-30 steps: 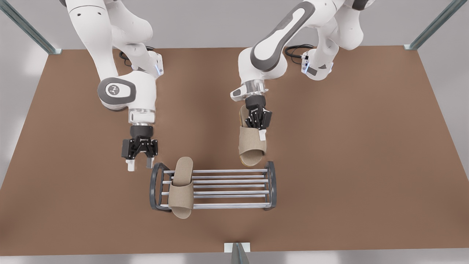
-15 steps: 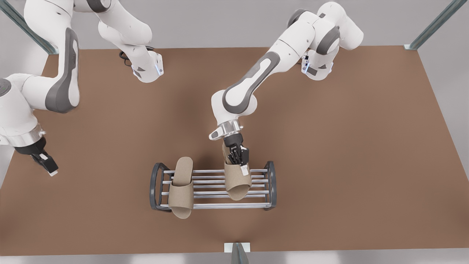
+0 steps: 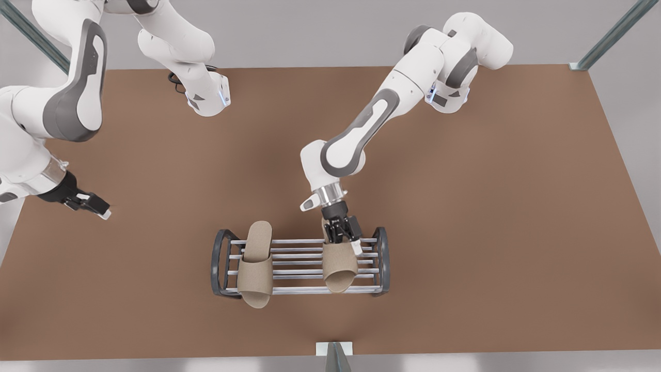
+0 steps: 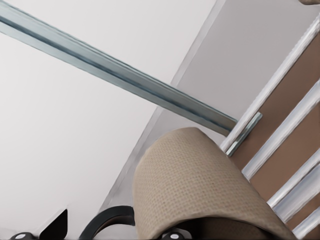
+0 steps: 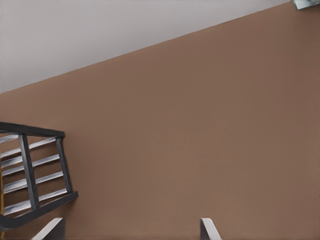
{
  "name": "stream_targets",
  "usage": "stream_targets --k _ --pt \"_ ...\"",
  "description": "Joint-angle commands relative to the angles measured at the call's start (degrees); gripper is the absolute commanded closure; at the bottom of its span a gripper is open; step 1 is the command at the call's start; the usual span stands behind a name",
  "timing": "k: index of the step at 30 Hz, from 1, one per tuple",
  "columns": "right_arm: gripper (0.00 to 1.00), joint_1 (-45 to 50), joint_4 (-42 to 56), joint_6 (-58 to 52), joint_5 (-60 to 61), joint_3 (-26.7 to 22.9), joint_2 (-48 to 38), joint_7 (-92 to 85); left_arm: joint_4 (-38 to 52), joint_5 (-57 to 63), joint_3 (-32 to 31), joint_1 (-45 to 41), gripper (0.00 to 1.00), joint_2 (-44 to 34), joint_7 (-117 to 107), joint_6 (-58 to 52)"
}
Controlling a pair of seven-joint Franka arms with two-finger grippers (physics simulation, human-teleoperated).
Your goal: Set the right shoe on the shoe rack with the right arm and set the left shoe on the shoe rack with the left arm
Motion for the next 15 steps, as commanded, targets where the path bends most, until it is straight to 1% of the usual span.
stream_targets --k 1,3,6,10,15 --pt "0.00 0.6 0.9 -1.1 0.2 0.0 0.4 -16.0 0.3 -5.2 -0.1 0.1 0.00 -0.2 10.7 0.0" --pt "0.00 0.7 3.4 -1.3 0.3 0.0 2.6 -16.0 -0.2 -7.0 -0.2 0.1 0.00 -0.6 12.5 -0.2" --pt "0.00 0.7 3.4 -1.1 0.4 0.0 3.0 -16.0 0.1 -8.6 -0.1 1.1 0.00 -0.7 18.1 -0.2" --pt "0.00 0.7 3.4 -1.1 0.3 0.0 3.0 -16.0 -1.0 -10.5 -0.9 0.7 0.00 -1.4 18.5 -2.8" --pt "0.00 0.7 3.4 -1.1 0.4 0.0 3.0 -16.0 -0.9 -11.6 -0.9 0.7 0.00 -1.4 19.7 -2.9"
